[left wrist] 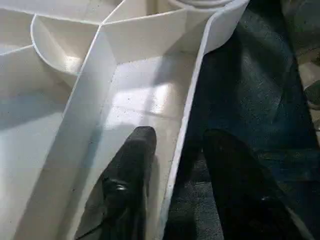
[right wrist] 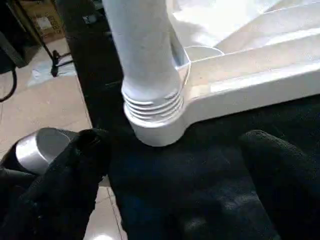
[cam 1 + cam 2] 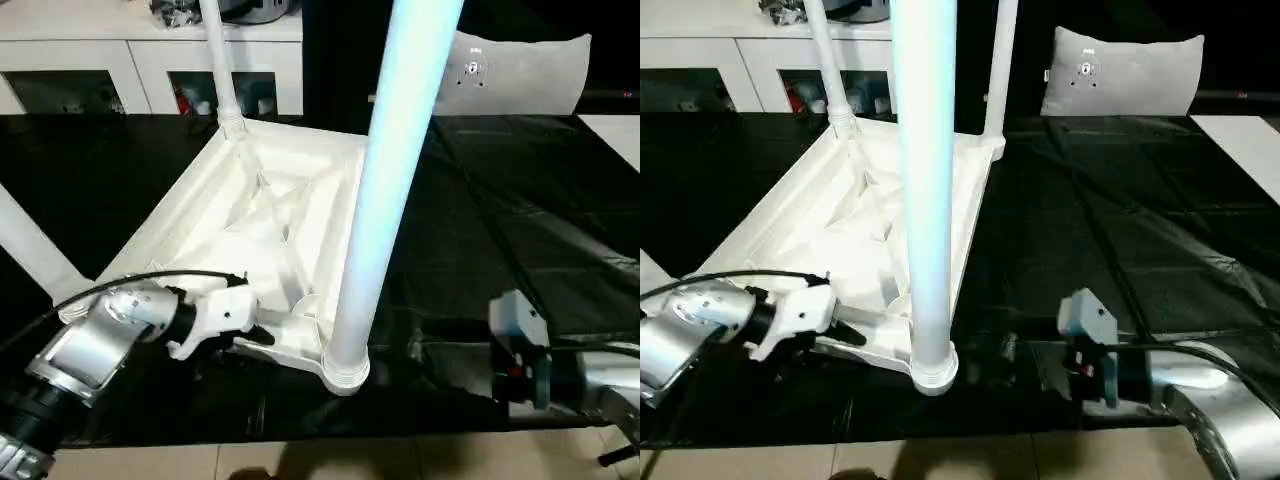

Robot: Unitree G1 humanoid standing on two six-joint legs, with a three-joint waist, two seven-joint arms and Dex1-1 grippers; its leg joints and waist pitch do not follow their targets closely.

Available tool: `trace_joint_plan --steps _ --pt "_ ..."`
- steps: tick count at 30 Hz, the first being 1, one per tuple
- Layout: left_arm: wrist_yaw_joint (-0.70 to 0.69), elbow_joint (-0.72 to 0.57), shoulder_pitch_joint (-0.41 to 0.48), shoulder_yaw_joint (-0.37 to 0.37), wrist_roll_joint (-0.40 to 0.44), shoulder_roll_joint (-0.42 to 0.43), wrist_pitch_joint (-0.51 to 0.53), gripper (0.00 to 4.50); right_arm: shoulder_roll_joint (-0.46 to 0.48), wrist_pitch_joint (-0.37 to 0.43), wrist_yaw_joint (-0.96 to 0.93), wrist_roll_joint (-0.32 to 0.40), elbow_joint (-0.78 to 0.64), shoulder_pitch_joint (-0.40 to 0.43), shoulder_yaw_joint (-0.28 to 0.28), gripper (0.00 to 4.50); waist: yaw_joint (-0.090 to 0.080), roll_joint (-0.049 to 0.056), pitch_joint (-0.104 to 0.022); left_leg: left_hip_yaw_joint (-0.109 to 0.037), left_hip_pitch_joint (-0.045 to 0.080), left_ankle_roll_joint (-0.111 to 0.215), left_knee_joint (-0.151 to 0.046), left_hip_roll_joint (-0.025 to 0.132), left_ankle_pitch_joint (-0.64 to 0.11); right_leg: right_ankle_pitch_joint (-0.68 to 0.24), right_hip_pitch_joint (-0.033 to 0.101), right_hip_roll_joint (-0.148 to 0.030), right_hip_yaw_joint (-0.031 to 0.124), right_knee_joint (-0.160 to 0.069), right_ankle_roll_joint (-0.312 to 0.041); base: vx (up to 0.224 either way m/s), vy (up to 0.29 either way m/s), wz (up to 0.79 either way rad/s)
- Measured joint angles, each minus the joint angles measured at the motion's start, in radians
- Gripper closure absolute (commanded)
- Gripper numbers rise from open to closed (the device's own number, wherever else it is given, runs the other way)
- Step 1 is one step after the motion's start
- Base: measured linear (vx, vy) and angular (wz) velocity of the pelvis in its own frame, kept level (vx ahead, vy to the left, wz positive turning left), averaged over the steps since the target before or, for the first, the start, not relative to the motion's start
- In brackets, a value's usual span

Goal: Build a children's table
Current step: Move to table

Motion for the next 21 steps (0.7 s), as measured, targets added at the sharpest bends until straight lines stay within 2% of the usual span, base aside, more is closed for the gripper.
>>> trace_joint_plan --steps 4,5,14,18,21 --pt "0.0 0.024 -0.023 -0.009 0.014 -0.014 -0.032 3.22 0.005 -0.002 -0.011 -0.001 -0.002 0.0 0.0 0.0 0.001 0.006 -0.002 0.0 0.0 0.0 0.0 0.0 0.0 0.0 0.0 0.0 0.0 0.0 0.0 0.0 0.0 0.0" --pt "0.0 0.031 -0.026 -0.012 0.02 -0.016 -0.04 3.42 0.005 -0.002 -0.014 -0.001 -0.003 0.0 0.0 0.0 0.0 0.006 -0.002 0.0 0.0 0.0 0.0 0.0 0.0 0.0 0.0 0.0 0.0 0.0 0.0 0.0 0.0 0.0" --pt "0.002 0.058 -0.017 -0.024 0.043 -0.017 -0.084 4.06 0.019 0.001 -0.026 -0.001 -0.005 0.0 0.011 0.0 -0.001 0.005 -0.002 0.001 0.0 0.0 0.0 0.0 0.0 0.0 0.0 0.0 0.0 0.0 0.0 0.0 0.0 0.0" --pt "-0.01 0.05 -0.009 -0.023 0.047 -0.006 -0.1 4.34 0.022 0.001 -0.039 -0.002 -0.005 -0.001 0.011 0.0 -0.015 0.006 -0.002 0.001 0.0 0.0 0.0 0.0 0.0 0.0 0.0 0.0 0.0 -0.001 0.0 0.0 0.0 0.0" --pt "-0.002 0.049 -0.002 -0.023 0.048 -0.026 -0.095 4.46 0.046 0.004 -0.059 -0.003 -0.005 -0.009 0.012 0.0 -0.029 0.013 -0.006 0.002 -0.001 0.001 0.0 0.0 -0.001 0.0 0.0 0.0 0.0 -0.003 0.0 0.0 0.0 0.0"
